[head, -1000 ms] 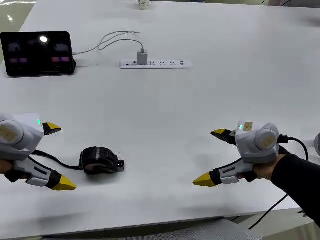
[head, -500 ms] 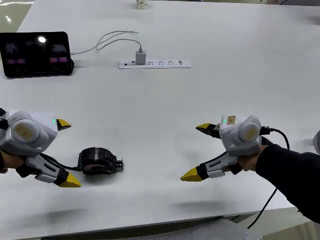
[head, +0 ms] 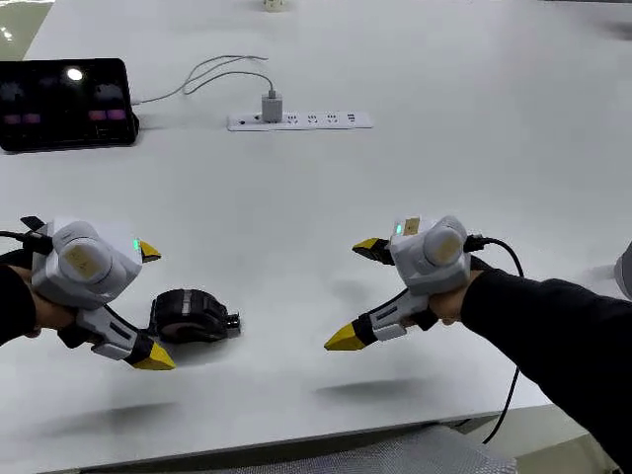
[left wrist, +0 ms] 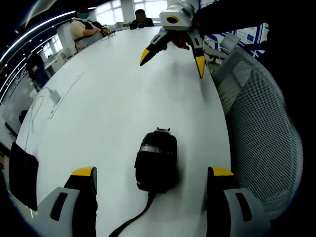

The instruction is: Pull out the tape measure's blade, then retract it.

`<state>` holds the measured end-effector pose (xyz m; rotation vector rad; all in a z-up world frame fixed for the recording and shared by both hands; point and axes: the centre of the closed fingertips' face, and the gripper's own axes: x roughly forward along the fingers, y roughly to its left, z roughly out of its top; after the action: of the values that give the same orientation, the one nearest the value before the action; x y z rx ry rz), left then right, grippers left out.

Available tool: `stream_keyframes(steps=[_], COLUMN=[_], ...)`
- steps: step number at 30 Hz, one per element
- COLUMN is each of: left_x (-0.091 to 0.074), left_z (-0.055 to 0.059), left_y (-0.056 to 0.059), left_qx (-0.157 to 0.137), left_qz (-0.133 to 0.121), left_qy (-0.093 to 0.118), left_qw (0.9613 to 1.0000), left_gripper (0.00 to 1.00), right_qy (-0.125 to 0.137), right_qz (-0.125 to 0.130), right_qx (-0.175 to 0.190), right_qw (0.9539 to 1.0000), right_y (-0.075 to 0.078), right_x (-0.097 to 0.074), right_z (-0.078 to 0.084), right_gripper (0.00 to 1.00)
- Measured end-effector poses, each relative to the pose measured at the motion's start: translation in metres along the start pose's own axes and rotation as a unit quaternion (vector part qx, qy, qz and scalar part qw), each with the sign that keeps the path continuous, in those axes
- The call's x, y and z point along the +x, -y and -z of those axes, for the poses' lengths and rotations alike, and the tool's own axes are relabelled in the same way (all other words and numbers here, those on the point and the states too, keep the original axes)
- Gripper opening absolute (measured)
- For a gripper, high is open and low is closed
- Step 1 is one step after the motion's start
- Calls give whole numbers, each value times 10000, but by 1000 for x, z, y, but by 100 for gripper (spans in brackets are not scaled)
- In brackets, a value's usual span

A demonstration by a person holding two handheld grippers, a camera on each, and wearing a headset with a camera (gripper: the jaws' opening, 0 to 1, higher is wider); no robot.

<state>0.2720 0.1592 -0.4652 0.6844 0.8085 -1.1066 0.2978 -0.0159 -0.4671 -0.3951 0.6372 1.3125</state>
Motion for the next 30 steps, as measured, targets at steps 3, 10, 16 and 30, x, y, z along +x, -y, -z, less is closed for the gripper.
stream_keyframes(steps=[3,10,16,30], left_x=[3,10,16,21], left_z=[0,-2,-7,-7], left_y=[1,0,3,7], left_qx=[105,193,163,270], left_qz=[43,117,228,283], left_qy=[-57,-153,-147,-253], left_qw=[9999,9996,9995,9989], left_gripper=[86,76,66,45], right_qy=[-56,-45,-72,-94], right_qz=[-99,-229,-360,-480], right_qx=[-123,-276,-409,-440], right_qw=[9999,9993,9985,9978], right_y=[-5,-11,-18,-21], right_x=[8,27,40,54], right_z=[-3,-15,-24,-31], right_gripper=[99,99,99,93])
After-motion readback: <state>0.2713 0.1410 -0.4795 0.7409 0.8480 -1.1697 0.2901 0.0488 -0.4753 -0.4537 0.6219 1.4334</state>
